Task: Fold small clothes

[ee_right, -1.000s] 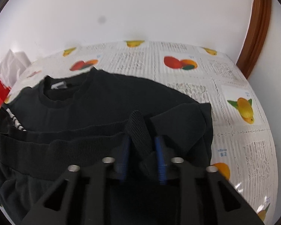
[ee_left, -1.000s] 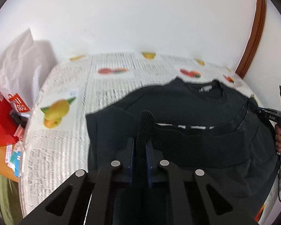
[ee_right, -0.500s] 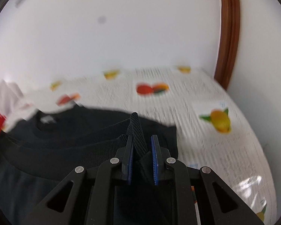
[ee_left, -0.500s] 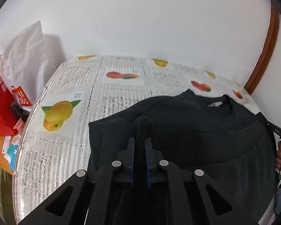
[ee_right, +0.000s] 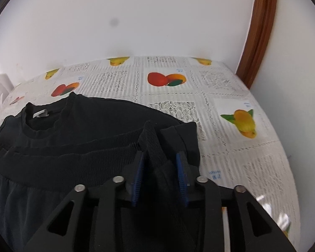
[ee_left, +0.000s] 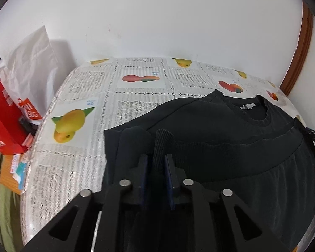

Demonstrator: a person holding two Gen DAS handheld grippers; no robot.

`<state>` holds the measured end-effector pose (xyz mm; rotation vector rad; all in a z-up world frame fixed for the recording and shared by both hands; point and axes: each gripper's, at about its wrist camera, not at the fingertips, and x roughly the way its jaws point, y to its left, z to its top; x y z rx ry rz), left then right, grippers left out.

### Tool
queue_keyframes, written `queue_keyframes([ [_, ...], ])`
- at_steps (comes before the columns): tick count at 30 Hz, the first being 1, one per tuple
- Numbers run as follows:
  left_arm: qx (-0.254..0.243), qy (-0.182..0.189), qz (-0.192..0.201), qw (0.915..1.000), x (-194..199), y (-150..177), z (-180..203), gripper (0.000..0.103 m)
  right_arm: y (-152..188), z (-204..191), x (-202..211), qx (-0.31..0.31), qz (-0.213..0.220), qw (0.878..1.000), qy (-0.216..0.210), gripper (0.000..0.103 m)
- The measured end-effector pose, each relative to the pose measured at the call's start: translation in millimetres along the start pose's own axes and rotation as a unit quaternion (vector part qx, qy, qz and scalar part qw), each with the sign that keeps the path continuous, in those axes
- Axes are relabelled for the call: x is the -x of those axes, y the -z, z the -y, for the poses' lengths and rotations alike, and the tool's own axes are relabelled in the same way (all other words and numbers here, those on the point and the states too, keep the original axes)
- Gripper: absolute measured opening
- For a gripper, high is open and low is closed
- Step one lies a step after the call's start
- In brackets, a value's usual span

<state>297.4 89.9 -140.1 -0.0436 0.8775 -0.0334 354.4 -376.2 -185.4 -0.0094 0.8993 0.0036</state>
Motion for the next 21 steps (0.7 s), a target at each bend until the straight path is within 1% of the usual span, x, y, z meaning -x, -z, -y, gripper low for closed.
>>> queue_keyframes([
  [1,0.000,-0.001,0.000,1.0000,3,1,-1,0.021,2,-3,6,0.002,0.003,1.000,0.000,0.036],
  [2,0.000,-0.001,0.000,1.0000,7,2,-1,0.025,4,-6,13,0.004,0.005,1.000,0.000,0.040],
  [3,0.002,-0.001,0.000,1.0000,10,3,-3,0.029,6,-10,22,0.006,0.009,1.000,0.001,0.045],
  [4,0.005,0.001,0.001,1.0000,16,5,-5,0.031,8,-13,31,0.005,0.014,1.000,0.000,0.047],
  [5,0.007,0.003,0.002,1.0000,20,8,-6,0.036,9,-14,38,0.004,0.019,1.000,-0.002,0.048],
  [7,0.015,0.005,0.008,0.9998,31,13,-11,0.041,13,-20,56,0.000,0.033,0.999,-0.012,0.048],
  [9,0.024,0.009,0.012,0.9996,46,23,-19,0.051,18,-34,74,0.003,0.035,0.999,-0.030,0.048],
  [10,0.027,0.010,0.013,0.9995,49,26,-21,0.054,19,-41,79,0.008,0.036,0.999,-0.035,0.048],
  [13,0.043,0.012,0.016,0.9989,71,46,-39,0.055,29,-73,99,0.034,0.039,0.998,-0.043,0.048],
  [16,0.068,0.005,0.014,0.9976,88,64,-61,0.058,46,-116,116,0.058,0.035,0.995,-0.074,0.049],
  [19,0.090,-0.008,0.003,0.9959,103,81,-85,0.058,65,-165,131,0.093,0.041,0.990,-0.103,0.055],
  [21,0.101,-0.015,0.000,0.9948,112,91,-100,0.060,79,-198,142,0.111,0.048,0.985,-0.122,0.062],
])
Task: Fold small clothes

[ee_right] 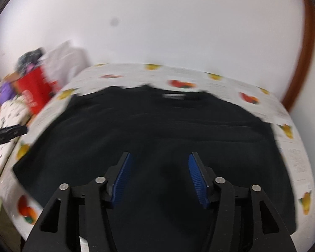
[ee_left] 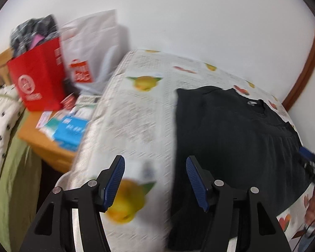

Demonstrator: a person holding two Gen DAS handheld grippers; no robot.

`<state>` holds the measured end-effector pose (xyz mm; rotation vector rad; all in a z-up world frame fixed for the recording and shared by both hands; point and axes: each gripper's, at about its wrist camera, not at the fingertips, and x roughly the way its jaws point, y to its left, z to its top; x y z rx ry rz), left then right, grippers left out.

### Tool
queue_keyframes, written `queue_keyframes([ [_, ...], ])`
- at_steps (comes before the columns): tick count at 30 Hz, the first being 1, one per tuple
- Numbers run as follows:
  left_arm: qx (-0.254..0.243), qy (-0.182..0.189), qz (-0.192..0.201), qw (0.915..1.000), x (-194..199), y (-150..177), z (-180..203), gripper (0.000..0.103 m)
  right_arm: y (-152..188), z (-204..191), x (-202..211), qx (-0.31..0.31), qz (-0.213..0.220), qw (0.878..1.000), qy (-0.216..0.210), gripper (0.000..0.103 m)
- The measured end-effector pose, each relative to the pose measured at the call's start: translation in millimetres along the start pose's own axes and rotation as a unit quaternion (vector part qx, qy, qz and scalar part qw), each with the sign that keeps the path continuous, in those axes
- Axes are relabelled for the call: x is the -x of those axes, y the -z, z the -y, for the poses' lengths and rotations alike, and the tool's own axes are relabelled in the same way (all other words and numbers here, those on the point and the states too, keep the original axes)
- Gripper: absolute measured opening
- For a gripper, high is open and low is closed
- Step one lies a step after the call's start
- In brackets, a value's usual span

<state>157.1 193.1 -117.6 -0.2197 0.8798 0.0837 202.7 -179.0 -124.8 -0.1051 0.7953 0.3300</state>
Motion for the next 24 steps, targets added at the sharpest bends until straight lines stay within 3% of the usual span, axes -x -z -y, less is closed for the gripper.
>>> queue_keyframes([
  [3,0.015,-0.014,-0.008,0.9998,9,7,-23,0.061,13,-62,5,0.028,0.004,0.998,-0.050,0.070],
  [10,0.043,0.005,-0.005,0.9990,23,11,-57,0.062,54,-196,6,0.140,-0.003,0.982,-0.124,0.072],
  [15,0.046,0.018,-0.001,0.9988,25,12,-64,0.062,70,-245,-11,0.204,-0.016,0.974,-0.097,0.072],
  [20,0.038,0.024,0.003,0.9990,22,12,-64,0.063,64,-262,-34,0.196,-0.027,0.979,-0.041,0.070],
  [22,0.038,0.024,0.007,0.9990,21,12,-66,0.063,60,-266,-38,0.202,-0.020,0.979,-0.022,0.061],
  [24,0.041,0.020,0.016,0.9988,22,14,-67,0.063,56,-268,-42,0.209,-0.014,0.978,-0.003,0.025],
])
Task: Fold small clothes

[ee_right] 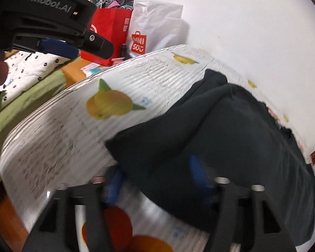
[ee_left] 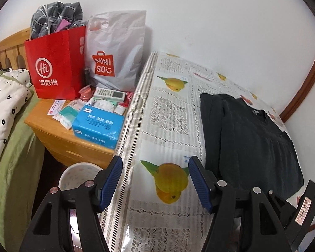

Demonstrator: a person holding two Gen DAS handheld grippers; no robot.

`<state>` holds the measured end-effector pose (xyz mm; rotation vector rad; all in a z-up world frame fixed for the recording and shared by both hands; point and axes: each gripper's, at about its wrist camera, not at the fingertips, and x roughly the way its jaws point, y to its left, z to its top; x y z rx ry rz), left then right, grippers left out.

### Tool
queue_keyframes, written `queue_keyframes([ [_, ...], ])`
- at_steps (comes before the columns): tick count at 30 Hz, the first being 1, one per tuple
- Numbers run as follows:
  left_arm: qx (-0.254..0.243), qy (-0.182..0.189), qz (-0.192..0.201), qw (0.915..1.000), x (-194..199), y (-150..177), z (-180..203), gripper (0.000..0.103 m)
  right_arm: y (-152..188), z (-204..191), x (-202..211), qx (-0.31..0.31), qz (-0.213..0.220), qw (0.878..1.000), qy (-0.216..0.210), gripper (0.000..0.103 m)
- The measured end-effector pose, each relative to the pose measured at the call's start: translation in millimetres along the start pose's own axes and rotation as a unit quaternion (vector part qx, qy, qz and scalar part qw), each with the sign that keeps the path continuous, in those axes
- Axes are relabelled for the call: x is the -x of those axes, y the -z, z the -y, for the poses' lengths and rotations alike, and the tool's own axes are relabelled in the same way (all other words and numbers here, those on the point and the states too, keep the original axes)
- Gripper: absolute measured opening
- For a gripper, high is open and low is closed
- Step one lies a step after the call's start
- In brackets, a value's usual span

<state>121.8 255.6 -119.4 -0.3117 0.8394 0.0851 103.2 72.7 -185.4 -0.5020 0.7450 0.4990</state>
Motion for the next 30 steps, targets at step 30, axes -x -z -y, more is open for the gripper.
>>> queue_keyframes([
  [30,-0.198,0.188,-0.037,0.9613,-23,86,223,0.072,171,290,67,-0.451,0.074,0.889,-0.013,0.010],
])
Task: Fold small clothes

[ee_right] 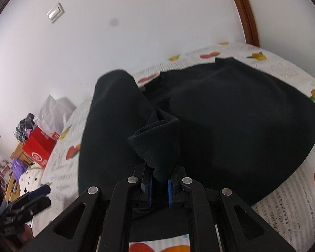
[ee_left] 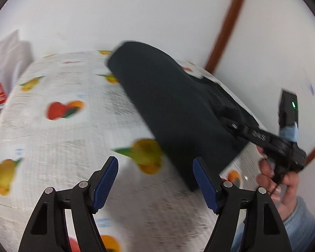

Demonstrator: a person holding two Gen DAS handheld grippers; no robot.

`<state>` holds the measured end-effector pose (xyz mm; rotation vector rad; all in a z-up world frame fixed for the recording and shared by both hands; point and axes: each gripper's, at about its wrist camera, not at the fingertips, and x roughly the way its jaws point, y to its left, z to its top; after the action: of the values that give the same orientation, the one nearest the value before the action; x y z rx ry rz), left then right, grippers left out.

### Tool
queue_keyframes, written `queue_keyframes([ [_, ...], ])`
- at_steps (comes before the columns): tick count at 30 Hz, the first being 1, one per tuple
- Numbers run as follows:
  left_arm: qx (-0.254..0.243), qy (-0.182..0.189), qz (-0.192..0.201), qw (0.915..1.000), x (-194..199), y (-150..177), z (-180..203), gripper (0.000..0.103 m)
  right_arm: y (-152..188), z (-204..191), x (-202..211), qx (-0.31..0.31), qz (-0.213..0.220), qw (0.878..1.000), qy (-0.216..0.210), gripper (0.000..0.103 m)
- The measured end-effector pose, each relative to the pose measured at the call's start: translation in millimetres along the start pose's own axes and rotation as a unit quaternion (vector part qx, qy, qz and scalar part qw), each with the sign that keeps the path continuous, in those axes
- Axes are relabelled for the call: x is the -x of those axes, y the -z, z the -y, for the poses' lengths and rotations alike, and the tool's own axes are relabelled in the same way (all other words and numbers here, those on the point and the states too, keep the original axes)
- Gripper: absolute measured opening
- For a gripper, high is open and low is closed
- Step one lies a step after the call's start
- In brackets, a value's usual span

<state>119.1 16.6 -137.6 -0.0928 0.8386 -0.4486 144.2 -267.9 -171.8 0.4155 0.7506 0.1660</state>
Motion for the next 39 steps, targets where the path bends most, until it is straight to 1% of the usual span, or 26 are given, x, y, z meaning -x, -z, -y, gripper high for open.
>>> queue_keyframes([
  [6,-0.034,0.000,-0.043,0.9985,-34,12,34,0.073,7,-1,3,0.024,-0.004,1.000,-0.004,0.012],
  [12,-0.046,-0.021,-0.067,0.9965,-60,11,50,0.073,-2,3,1,0.046,-0.016,0.999,-0.020,0.016],
  [13,-0.052,-0.029,-0.062,0.9963,-62,11,53,0.073,-3,4,0,0.049,-0.017,0.998,-0.021,0.017],
  [16,-0.075,-0.054,-0.061,0.9939,-68,12,63,0.073,-7,7,-4,0.049,-0.020,0.998,-0.029,0.026],
  [17,-0.080,-0.063,-0.059,0.9931,-69,12,65,0.073,-8,7,-6,0.048,-0.021,0.998,-0.031,0.036],
  [18,-0.083,-0.068,-0.058,0.9925,-69,12,66,0.073,-10,8,-8,0.046,-0.021,0.998,-0.030,0.042],
  [19,-0.084,-0.071,-0.057,0.9923,-70,8,68,0.072,-11,9,-11,0.046,-0.021,0.998,-0.029,0.043],
  [20,-0.081,-0.074,-0.053,0.9925,-70,7,66,0.063,-12,8,-15,0.047,-0.023,0.998,-0.025,0.042],
  [21,-0.078,-0.077,-0.048,0.9928,-68,7,64,0.053,-13,7,-18,0.049,-0.026,0.998,-0.020,0.033],
  [22,-0.072,-0.073,-0.046,0.9937,-69,5,62,0.049,-14,5,-22,0.056,-0.030,0.998,-0.017,0.026],
  [23,-0.065,-0.072,-0.043,0.9943,-68,3,59,0.040,-14,4,-25,0.061,-0.032,0.998,-0.012,0.019],
  [24,-0.060,-0.072,-0.042,0.9947,-71,2,58,0.036,-14,2,-28,0.069,-0.036,0.997,-0.010,0.017],
  [27,-0.035,-0.062,-0.035,0.9969,-66,2,44,0.028,-13,-7,-34,0.089,-0.037,0.995,-0.009,0.016],
  [30,-0.024,-0.067,-0.032,0.9970,-61,1,33,0.025,-12,-19,-40,0.103,-0.043,0.994,-0.006,0.016],
  [34,0.003,-0.077,-0.026,0.9967,-46,4,9,0.022,-9,-40,-49,0.120,-0.054,0.991,-0.012,0.015],
  [37,0.014,-0.088,-0.023,0.9957,-31,10,-11,0.022,-6,-62,-58,0.137,-0.064,0.988,-0.029,0.015],
  [39,0.031,-0.096,-0.022,0.9946,-19,14,-29,0.022,-2,-79,-65,0.148,-0.069,0.986,-0.041,0.015],
])
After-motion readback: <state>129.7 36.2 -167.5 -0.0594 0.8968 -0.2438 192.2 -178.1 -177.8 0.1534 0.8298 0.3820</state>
